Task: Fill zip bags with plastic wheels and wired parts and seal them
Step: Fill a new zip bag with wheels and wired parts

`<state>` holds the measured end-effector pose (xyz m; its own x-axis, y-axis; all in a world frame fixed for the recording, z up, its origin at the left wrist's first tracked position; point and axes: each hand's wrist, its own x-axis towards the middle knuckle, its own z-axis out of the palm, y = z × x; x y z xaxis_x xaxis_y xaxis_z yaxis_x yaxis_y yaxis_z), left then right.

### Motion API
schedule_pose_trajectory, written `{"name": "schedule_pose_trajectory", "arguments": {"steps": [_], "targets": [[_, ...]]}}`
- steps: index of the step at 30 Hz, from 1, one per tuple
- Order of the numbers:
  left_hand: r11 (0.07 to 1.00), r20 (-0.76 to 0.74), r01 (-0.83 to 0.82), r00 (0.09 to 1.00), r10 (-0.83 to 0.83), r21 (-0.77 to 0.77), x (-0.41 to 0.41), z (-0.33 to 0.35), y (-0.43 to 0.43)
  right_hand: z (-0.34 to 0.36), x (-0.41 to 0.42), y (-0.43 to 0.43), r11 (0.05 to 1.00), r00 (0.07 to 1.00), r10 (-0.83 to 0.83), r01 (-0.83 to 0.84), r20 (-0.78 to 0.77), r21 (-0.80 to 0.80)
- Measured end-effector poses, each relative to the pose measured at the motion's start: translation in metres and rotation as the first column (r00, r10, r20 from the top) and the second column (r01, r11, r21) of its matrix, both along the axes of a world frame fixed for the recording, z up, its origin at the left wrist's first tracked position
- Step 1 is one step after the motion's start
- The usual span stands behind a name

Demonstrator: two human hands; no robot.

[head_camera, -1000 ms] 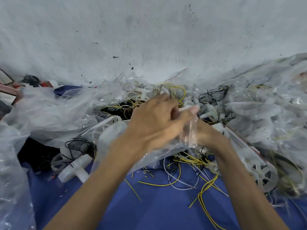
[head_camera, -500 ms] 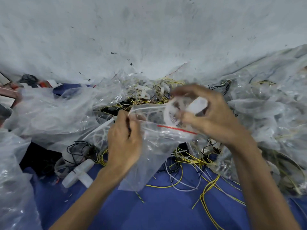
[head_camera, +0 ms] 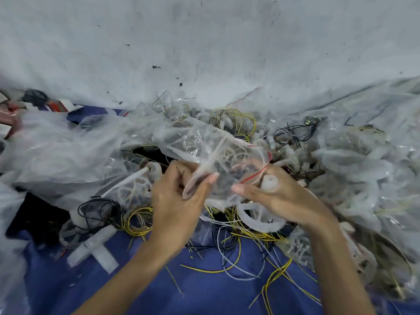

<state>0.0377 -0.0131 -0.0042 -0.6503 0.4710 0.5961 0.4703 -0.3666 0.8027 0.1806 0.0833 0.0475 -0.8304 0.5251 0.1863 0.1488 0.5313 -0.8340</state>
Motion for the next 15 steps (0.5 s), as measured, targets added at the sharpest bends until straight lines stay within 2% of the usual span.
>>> {"name": "schedule_pose_trajectory", "arguments": {"steps": [2, 3, 5, 7, 8, 9, 11, 13, 15], "targets": [[0.996, -0.009, -0.045, 0.999, 0.044, -0.081, -0.002, 0.003, 0.005, -0.007, -0.007, 0.001, 0.981, 0.994, -0.104, 0.106, -0.023, 0.165], [0.987, -0.007, -0.118, 0.993, 0.118, -0.105, -0.008, 0.006, 0.006, -0.01, -0.007, 0.003, 0.957, 0.983, -0.175, 0.181, -0.049, 0.227], [0.957, 0.017, -0.268, 0.962, 0.271, -0.108, -0.022, 0.014, 0.005, -0.009, -0.007, 0.004, 0.913, 0.943, -0.308, 0.33, -0.125, 0.241], [0.945, 0.042, -0.306, 0.949, 0.313, -0.118, -0.031, 0.021, 0.002, -0.008, -0.004, 0.006, 0.897, 0.921, -0.364, 0.386, -0.136, 0.216], [0.934, -0.014, -0.316, 0.948, 0.318, -0.169, -0.033, 0.022, 0.003, -0.006, -0.004, 0.006, 0.909, 0.931, -0.353, 0.364, -0.09, 0.204], [0.907, -0.135, -0.336, 0.941, 0.311, -0.252, -0.032, 0.022, 0.004, -0.004, -0.004, 0.006, 0.922, 0.946, -0.324, 0.322, -0.025, 0.215], [0.883, -0.299, -0.322, 0.928, 0.222, -0.341, -0.023, 0.018, 0.006, -0.008, -0.006, 0.008, 0.899, 0.928, -0.359, 0.316, 0.098, 0.304], [0.927, -0.352, -0.274, 0.92, 0.174, -0.257, -0.017, 0.017, 0.006, -0.01, -0.013, 0.007, 0.829, 0.866, -0.485, 0.411, 0.124, 0.379], [0.941, -0.332, -0.274, 0.922, 0.199, -0.197, -0.019, 0.022, 0.0, -0.013, -0.022, 0.006, 0.669, 0.787, -0.617, 0.544, -0.031, 0.506]]}}
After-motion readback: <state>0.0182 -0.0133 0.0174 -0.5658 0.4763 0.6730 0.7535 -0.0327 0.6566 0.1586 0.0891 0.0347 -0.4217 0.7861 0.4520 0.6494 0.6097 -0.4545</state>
